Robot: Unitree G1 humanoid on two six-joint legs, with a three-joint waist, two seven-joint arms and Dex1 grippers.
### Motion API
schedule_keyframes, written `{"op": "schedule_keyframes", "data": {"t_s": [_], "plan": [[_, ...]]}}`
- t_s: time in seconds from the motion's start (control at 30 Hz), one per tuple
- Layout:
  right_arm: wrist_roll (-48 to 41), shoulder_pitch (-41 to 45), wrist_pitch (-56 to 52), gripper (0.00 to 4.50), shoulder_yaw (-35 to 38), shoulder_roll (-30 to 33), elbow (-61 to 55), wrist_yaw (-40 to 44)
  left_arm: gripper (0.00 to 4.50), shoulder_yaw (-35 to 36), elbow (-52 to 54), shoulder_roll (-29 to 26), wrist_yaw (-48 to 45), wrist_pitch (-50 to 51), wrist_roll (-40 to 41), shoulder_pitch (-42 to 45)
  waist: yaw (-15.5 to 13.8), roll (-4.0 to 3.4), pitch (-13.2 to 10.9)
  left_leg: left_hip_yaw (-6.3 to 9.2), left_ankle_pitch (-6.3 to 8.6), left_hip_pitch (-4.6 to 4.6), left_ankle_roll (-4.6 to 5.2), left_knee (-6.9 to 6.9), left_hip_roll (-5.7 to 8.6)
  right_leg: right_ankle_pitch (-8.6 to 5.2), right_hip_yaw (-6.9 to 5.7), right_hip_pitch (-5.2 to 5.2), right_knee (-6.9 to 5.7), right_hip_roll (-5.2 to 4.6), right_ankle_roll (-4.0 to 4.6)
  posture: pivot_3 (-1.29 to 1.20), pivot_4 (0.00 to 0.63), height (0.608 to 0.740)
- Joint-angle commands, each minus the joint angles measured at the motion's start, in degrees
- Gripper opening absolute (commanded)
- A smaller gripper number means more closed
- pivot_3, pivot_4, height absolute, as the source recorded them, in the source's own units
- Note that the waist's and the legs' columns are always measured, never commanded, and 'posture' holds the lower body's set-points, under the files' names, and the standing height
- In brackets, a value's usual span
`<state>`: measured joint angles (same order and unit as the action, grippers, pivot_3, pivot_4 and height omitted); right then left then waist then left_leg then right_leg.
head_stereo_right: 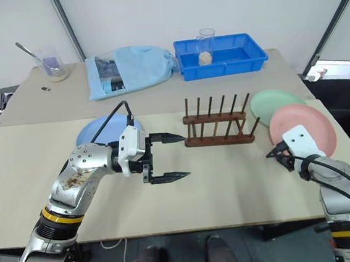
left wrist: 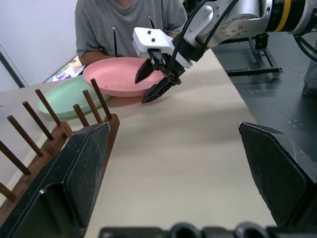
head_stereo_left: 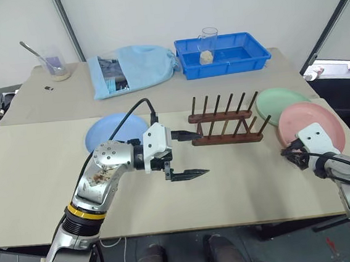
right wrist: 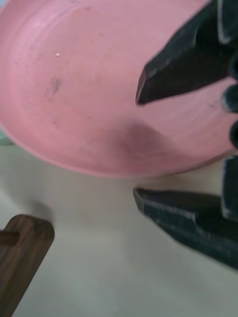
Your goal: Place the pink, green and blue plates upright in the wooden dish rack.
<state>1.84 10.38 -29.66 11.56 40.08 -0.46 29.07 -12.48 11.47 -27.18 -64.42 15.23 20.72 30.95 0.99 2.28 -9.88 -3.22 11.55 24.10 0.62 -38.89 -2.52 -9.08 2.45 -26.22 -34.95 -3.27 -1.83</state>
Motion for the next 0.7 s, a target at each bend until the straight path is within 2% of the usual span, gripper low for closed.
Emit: {"op": "schedule_keyframes", "data": {"t_s": [0.03, 0.17, 0.2, 0.37, 0.53, 0.7], "plan": [[-0.27, 0.81, -1.29, 1.58, 0.25, 0.55, -2.75, -0.6, 4.5, 0.22, 1.53, 0.07, 0.48, -0.95, 0.11, -0.06, -0.03, 0.0, 0.0, 0.01, 0.0, 0.0, 0.0, 0.0, 0.0, 0.0, 0.0, 0.0, 0.0, 0.0, 0.0, 0.0, 0.15, 0.72], [-0.59, 0.3, -1.9, 0.15, 0.42, 1.14, -4.46, 0.07, 4.5, 0.35, 1.73, 0.03, 0.64, -0.96, 0.0, -0.42, -0.11, 0.0, 0.0, 0.02, 0.0, 0.01, 0.0, 0.01, 0.0, 0.0, 0.0, -0.01, -0.01, 0.01, 0.0, 0.0, 0.15, 0.72], [-0.74, -0.05, -2.34, 0.01, 0.63, 1.37, -5.42, 0.27, 4.5, 0.45, 1.85, -0.05, 0.72, -0.78, 0.1, -0.58, -0.09, 0.0, 0.0, 0.01, 0.0, 0.01, 0.0, 0.01, 0.0, 0.0, 0.0, -0.01, 0.0, 0.01, 0.0, 0.0, 0.15, 0.72], [-0.83, -2.92, -4.07, 0.01, 2.87, 3.62, -11.79, 0.8, 4.5, 1.49, 2.44, -1.07, 1.05, -0.05, 0.61, -1.57, -0.18, 0.0, 0.0, 0.02, 0.0, 0.01, 0.0, 0.01, -0.01, 0.0, -0.01, 0.0, 0.0, 0.01, 0.0, 0.0, 0.15, 0.72], [-2.66, -3.07, -8.4, 0.01, 9.3, 7.59, -23.23, 1.95, 4.5, 4.02, 4.22, -3.01, 1.88, 2.08, 2.45, -2.46, -0.04, -0.03, -0.01, 0.0, 0.0, 0.03, 0.0, 0.0, -0.01, 0.0, 0.0, -0.05, -0.01, 0.0, 0.0, 0.0, 0.15, 0.72], [-12.73, 3.07, -11.43, 0.01, 12.89, 10.02, -29.33, 8.43, 4.5, 6.71, 5.99, -4.64, 2.0, 4.58, 5.59, -2.76, 0.03, -0.01, -0.01, 0.01, 0.0, -0.05, -0.01, 0.01, -0.08, 0.0, -0.03, -0.03, -0.02, 0.05, 0.0, 0.0, 0.15, 0.72]]}}
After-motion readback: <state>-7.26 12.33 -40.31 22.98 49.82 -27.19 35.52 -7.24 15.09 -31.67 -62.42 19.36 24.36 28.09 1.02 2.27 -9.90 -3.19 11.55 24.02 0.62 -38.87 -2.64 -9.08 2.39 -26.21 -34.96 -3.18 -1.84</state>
